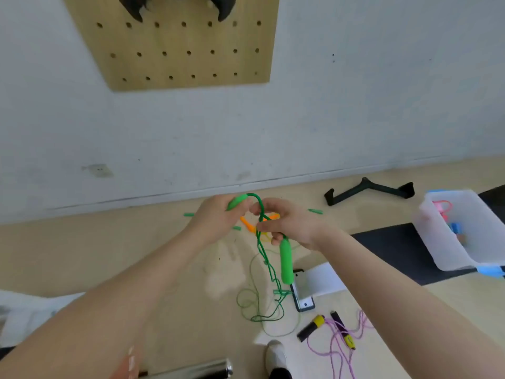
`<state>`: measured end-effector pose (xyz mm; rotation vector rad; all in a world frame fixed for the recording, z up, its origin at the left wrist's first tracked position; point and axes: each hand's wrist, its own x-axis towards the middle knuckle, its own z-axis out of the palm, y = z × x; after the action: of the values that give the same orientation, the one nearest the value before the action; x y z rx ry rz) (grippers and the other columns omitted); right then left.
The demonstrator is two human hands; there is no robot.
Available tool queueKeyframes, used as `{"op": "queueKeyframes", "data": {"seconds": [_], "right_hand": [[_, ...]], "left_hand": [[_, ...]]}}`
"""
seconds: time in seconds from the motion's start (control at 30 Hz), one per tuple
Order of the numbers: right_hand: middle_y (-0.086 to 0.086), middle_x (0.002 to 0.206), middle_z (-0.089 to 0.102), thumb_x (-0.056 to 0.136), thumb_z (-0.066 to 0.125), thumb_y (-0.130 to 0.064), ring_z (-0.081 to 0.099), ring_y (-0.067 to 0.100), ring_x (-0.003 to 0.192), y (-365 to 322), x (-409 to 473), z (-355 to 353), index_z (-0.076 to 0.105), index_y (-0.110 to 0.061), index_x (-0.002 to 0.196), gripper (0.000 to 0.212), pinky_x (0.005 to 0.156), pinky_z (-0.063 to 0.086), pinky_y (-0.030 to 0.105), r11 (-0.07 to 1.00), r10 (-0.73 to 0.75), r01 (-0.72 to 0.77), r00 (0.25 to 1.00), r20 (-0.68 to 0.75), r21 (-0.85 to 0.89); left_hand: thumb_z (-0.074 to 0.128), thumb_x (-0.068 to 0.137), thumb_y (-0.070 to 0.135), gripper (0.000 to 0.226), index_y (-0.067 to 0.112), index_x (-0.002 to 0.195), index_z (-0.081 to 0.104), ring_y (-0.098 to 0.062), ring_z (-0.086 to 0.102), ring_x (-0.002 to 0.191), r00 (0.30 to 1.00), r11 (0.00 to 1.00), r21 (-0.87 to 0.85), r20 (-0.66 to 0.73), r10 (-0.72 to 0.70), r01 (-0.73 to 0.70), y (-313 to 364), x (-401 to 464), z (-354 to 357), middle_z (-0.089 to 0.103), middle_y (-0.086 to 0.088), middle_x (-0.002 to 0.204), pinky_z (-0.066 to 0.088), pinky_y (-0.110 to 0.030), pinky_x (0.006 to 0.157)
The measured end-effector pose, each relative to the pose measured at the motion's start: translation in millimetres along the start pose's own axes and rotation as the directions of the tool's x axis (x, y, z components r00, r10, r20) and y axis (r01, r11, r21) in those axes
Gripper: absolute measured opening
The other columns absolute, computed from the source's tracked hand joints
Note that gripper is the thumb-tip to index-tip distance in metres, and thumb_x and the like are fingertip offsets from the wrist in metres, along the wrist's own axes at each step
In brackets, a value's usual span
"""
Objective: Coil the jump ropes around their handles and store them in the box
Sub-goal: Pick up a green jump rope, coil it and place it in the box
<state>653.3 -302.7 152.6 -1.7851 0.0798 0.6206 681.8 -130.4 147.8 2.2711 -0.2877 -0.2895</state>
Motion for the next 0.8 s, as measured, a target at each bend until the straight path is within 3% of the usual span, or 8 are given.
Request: {"op": "queueKeyframes", "data": {"seconds": [0.07,0.2,0.3,0.4,0.5,0.6,0.73,0.8], "right_hand": [[0.002,0.106,0.053,0.085,0.063,-0.01,0.043,0.013,0.054,-8.8,-13.4,1.0,0.056,-0.015,0.11,0.026,0.046,0.04,0.018,0.994,-0.064,0.047,0.982,-0.177,-0.098],[-0.005,0.056,0.043,0.085,0.067,-0.019,0.031,0.002,0.039,-11.9,-31.9,-4.3,0.05,-0.006,0.069,0.027,0.035,0.024,0.011,0.969,-0.079,0.003,0.951,-0.299,-0.246],[-0.004,0.047,0.032,0.09,0.059,-0.024,0.023,0.006,0.033,7.2,-39.7,-11.5,0.04,-0.015,0.056,0.04,0.035,0.017,0.015,0.994,0.092,-0.107,0.929,-0.358,-0.021],[-0.003,0.037,0.028,0.096,0.046,-0.022,0.018,0.007,0.026,33.0,-44.8,-24.9,0.034,-0.016,0.059,0.04,0.031,0.014,0.011,0.864,0.402,-0.132,0.762,-0.509,0.485],[-0.004,0.028,0.025,0.096,0.028,-0.008,0.016,0.008,0.019,39.3,-45.7,-25.2,0.03,-0.014,0.059,0.037,0.028,0.013,0.011,0.509,0.587,0.093,0.689,-0.425,0.856],[0.001,0.041,0.032,0.096,0.019,-0.003,0.028,0.011,0.024,13.8,-35.7,2.6,0.03,-0.011,0.065,0.035,0.038,0.026,0.017,0.252,0.474,0.191,0.831,-0.293,0.949],[0.016,0.061,0.065,0.101,0.022,-0.011,0.065,0.026,0.058,-27.8,-31.1,48.4,0.051,0.009,0.085,0.038,0.063,0.053,0.038,0.333,0.238,0.073,0.958,-0.158,0.94],[0.018,0.085,0.065,0.101,0.028,-0.01,0.063,0.027,0.079,-39.2,-32.6,54.8,0.052,0.007,0.1,0.03,0.069,0.056,0.042,0.422,0.149,0.077,0.977,-0.154,0.903]], "left_hand": [[0.051,0.093,0.037,0.035,0.017,0.065,0.052,-0.015,0.04,0.046,0.989,0.97,-0.219,-0.08,-0.125,0.105,3.6,-8.7,-15.0,0.044,0.006,0.047,0.034,-0.029,0.053],[0.04,0.094,0.012,0.026,0.012,0.067,0.042,-0.016,0.038,0.034,0.906,0.763,-0.609,-0.164,-0.39,0.218,-8.0,-8.9,-34.7,0.042,-0.005,0.057,0.032,-0.026,0.047],[0.033,0.093,0.008,0.026,0.012,0.067,0.039,-0.01,0.037,0.023,0.762,0.531,-0.804,-0.16,-0.627,0.268,-32.3,-11.3,-52.4,0.04,-0.005,0.058,0.032,-0.019,0.039],[0.031,0.093,0.011,0.029,0.009,0.066,0.039,-0.011,0.034,0.018,0.665,0.553,-0.759,-0.219,-0.714,0.344,-70.6,-21.7,-70.6,0.045,-0.004,0.036,0.032,-0.02,0.037],[0.035,0.097,0.021,0.027,0.013,0.072,0.043,-0.01,0.031,0.021,0.717,0.498,-0.783,-0.098,-0.69,0.372,-82.9,-29.7,-72.9,0.04,-0.001,0.04,0.028,-0.017,0.037],[0.044,0.097,0.029,0.026,0.013,0.079,0.053,-0.01,0.033,0.031,0.881,0.596,-0.711,0.072,-0.467,0.373,-51.2,-39.3,-55.6,0.036,0.003,0.044,0.029,-0.015,0.038],[0.042,0.098,0.014,0.022,0.011,0.082,0.056,-0.019,0.057,0.06,0.979,0.771,-0.604,0.136,-0.149,0.201,7.7,-50.1,-28.0,0.053,-0.001,0.061,0.052,-0.022,0.056],[0.039,0.1,0.018,0.022,0.013,0.087,0.056,-0.026,0.063,0.07,0.982,0.787,-0.593,0.166,-0.086,0.169,21.4,-51.7,-23.8,0.059,-0.006,0.081,0.054,-0.025,0.058]]}}
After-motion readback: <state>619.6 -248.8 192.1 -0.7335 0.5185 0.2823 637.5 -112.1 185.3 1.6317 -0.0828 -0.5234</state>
